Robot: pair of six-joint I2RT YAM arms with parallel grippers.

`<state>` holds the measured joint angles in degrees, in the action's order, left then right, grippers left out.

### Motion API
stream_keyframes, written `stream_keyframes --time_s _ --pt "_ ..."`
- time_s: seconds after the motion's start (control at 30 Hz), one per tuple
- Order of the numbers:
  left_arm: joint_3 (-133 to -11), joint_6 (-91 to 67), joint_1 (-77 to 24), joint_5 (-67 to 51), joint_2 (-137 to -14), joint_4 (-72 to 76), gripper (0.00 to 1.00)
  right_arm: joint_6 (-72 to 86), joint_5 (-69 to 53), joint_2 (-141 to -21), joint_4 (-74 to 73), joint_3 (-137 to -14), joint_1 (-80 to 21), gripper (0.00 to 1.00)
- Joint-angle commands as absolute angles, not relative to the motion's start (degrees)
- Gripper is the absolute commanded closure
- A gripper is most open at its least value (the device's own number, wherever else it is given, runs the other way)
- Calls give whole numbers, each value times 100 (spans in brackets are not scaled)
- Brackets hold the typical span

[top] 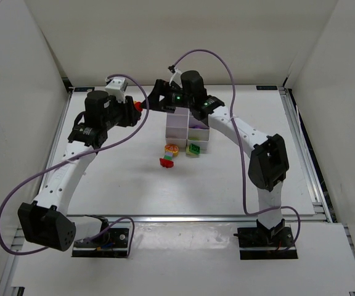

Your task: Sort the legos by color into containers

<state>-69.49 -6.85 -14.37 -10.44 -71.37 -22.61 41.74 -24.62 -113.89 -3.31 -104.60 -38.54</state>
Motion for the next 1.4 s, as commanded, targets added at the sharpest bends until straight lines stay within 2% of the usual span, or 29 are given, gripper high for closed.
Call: stream_keyframes --time_s 0.0,0.27,0.47,0.9,1.0,1.1,1.13,1.17,1.2,1.23,1.27,1.37 --pt "-7110 -624 -1415 -1187 -7110 -2083 90 4342 -2952 -11355 245 -10687 -3999 13" --pt "-7023 -527 -1406 -1213 -7014 -1942 90 4394 -3313 -11452 536 -10793 -4052 10" --pt "-7014 -597 -1389 -1257 -6943 -1890 90 4386 -3278 -11584 457 -10863 -4087 13" --pt "-7022 -703 -1389 -1415 -6899 -1872 90 4342 -3313 -11716 553 -10889 -4157 35" --pt "-7022 -694 -1389 -1441 -6908 -1837 90 4333 -3357 -11751 589 -10951 -4175 44" --pt "-7022 -694 -1389 -1459 -6934 -1837 90 4280 -3419 -11760 677 -10942 -4227 57" --pt "-7022 -694 -1389 -1468 -6935 -1837 79 4272 -3436 -11734 720 -10925 -4228 67" --pt "-7022 -694 -1389 -1485 -6943 -1828 71 4263 -3437 -11733 729 -10899 -4228 73" --pt "-7022 -686 -1389 -1529 -6952 -1828 67 4263 -3419 -11725 729 -10898 -4228 86" --pt "-7014 -703 -1389 -1538 -6961 -1837 63 4245 -3402 -11699 721 -10872 -4228 93" --pt "-7014 -694 -1397 -1555 -6961 -1837 47 4245 -3375 -11707 721 -10837 -4228 97" --pt "-6987 -650 -1389 -1670 -6961 -1925 28 4210 -3331 -11628 729 -10750 -4228 100"
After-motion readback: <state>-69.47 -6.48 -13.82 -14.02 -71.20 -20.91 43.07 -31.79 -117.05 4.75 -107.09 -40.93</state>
